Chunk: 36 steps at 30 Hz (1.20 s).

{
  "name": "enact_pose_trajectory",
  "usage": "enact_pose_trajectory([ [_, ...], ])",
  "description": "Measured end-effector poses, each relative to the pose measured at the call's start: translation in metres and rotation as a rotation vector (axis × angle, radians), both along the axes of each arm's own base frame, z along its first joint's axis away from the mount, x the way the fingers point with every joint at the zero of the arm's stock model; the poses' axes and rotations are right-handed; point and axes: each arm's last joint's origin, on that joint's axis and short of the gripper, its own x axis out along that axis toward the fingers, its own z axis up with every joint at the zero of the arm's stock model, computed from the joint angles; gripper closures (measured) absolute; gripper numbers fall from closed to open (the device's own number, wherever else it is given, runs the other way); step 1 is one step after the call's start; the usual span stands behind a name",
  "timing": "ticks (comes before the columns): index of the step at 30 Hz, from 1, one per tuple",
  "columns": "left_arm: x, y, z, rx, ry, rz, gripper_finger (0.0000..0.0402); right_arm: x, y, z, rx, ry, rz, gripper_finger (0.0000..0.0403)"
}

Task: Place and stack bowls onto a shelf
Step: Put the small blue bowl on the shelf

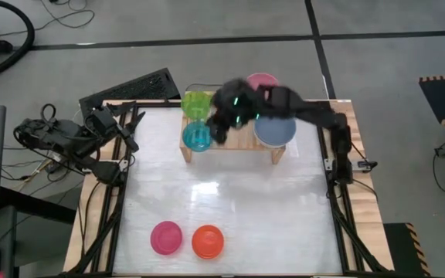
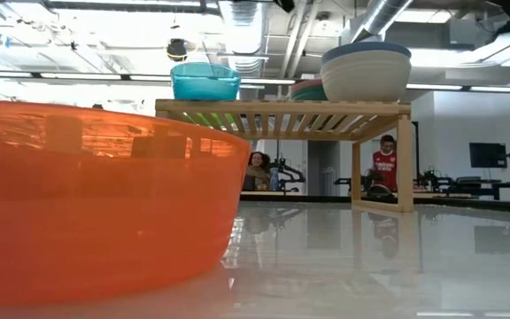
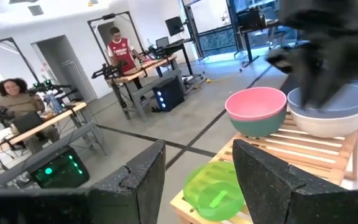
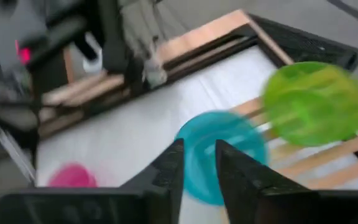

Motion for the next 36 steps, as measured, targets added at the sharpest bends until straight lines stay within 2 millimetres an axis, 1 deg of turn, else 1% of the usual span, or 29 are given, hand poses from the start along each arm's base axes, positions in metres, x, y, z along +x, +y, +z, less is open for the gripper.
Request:
enact_pose_trajectory([
  [2,0.000,0.000,0.000,-0.003,-0.004,0.000,0.0227,0.004,0.021,-0.006,-0.063,0.046,0.045,0.0317],
  [5,0.000,0.000,0.000,0.004,0.001,0.000,0.0227,0.016,0.048,-0.016,-0.126,0.074,0.151,0.0377],
  [6,0.000,0.000,0.001,0.005,0.001,0.000,0.0227,0.018,0.054,-0.020,-0.146,0.088,0.184,0.0384],
  [10,0.001,-0.001,0.001,-0.018,-0.021,-0.027,0.0227,0.044,0.076,-0.054,-0.160,0.165,0.254,0.0379],
  [13,0.001,-0.001,0.000,-0.037,-0.034,-0.067,0.0227,0.059,0.085,-0.079,-0.174,0.220,0.254,0.0385],
  [16,0.002,-0.002,0.000,-0.036,-0.032,-0.083,0.0227,0.063,0.088,-0.087,-0.211,0.255,0.174,0.0385],
  [19,0.002,-0.002,0.000,-0.038,-0.033,-0.086,0.0227,0.062,0.090,-0.089,-0.232,0.278,0.128,0.0385],
  [25,0.002,-0.002,0.000,-0.031,-0.025,-0.086,0.0227,0.062,0.087,-0.091,-0.224,0.289,0.112,0.0385],
  [30,0.002,-0.002,-0.001,-0.014,0.002,-0.086,0.0227,0.060,0.087,-0.093,-0.241,0.314,0.132,0.0385],
  [31,0.002,-0.002,-0.002,-0.013,0.008,-0.086,0.0227,0.063,0.087,-0.096,-0.248,0.321,0.134,0.0385],
  [36,0.002,-0.002,-0.004,-0.009,0.025,-0.085,0.0227,0.071,0.069,-0.110,-0.245,0.356,0.114,0.0385],
])
